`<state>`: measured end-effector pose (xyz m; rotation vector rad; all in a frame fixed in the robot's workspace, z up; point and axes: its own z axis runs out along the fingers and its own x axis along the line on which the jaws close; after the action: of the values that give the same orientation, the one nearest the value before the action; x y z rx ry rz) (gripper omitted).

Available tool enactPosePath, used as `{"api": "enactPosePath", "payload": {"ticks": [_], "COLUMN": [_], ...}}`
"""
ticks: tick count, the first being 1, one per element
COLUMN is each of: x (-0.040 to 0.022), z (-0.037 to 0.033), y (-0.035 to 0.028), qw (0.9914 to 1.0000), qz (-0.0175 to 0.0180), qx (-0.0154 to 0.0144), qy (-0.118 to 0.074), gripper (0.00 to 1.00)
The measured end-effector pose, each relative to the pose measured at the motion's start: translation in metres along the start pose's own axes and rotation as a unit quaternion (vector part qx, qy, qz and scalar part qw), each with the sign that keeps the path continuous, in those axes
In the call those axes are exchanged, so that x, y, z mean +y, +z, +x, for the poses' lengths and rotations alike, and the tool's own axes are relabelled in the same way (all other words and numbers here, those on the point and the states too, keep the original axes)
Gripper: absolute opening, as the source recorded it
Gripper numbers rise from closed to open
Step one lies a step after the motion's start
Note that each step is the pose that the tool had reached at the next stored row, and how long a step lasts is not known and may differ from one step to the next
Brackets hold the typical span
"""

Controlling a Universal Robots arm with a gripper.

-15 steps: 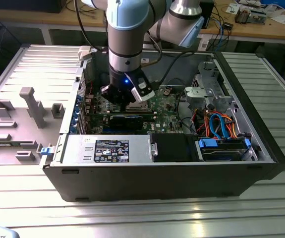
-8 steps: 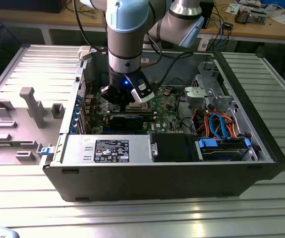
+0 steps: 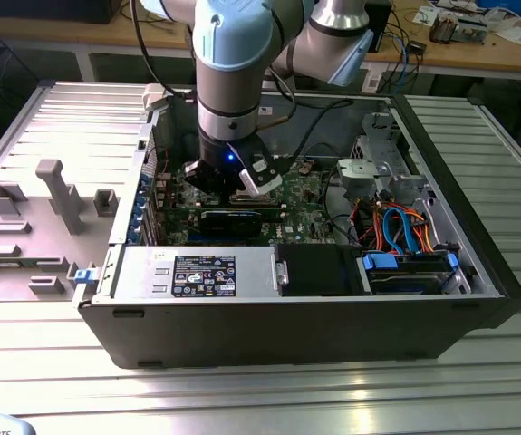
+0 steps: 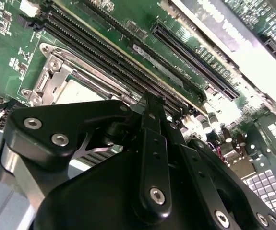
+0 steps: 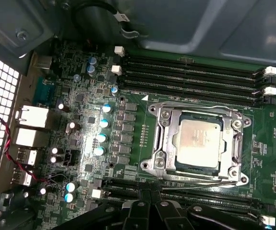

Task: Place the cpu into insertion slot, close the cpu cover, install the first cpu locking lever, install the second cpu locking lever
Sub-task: 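Install the second cpu locking lever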

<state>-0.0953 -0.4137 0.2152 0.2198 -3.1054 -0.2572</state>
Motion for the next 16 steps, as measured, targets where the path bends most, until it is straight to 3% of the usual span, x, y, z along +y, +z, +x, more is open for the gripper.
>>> {"api": "enactPosePath", "payload": {"ticks": [2, 13, 16], "x": [-0.0005, -0.0015, -0.0017], "z": [0.0001, 0.0024, 0.0027], "y": [0.0025, 0.0097, 0.0109], "qw": [0.99999, 0.9998, 0.99962], "qz": [-0.0049, -0.02, -0.0272], "qx": [-0.0008, -0.0028, -0.0038], "qy": [0.0, -0.001, -0.001], "gripper": [0.11, 0.11, 0.11]}}
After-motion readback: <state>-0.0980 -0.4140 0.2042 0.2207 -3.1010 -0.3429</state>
